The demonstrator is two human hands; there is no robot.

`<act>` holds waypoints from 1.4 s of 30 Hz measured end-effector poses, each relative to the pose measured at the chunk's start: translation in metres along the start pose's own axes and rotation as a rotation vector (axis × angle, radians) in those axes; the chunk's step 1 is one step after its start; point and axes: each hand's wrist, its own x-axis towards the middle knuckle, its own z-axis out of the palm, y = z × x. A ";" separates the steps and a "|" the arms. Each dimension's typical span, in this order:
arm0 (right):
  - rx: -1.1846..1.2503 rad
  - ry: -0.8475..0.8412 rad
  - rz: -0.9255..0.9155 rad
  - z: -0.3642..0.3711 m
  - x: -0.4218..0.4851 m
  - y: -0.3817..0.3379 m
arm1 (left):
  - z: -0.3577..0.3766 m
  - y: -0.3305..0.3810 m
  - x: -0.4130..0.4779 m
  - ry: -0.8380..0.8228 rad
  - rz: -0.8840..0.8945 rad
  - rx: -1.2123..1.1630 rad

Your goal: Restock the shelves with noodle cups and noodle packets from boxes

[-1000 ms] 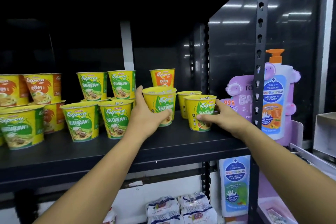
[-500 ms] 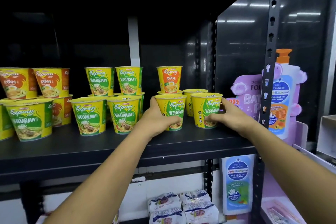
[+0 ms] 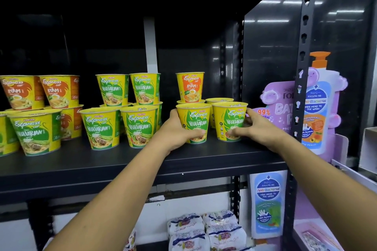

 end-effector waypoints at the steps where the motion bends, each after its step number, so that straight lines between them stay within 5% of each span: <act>1: 0.009 -0.010 0.003 0.000 0.001 0.000 | 0.000 0.000 0.000 0.001 0.002 0.000; 21: 0.042 0.036 0.078 0.005 -0.005 -0.008 | 0.000 -0.005 0.003 0.021 0.045 -0.004; 37: -0.136 0.084 0.093 0.005 -0.001 -0.001 | 0.000 -0.004 0.002 0.027 0.028 0.048; 42: -0.340 0.234 0.112 0.010 -0.008 -0.010 | -0.001 -0.002 -0.003 0.052 0.033 0.101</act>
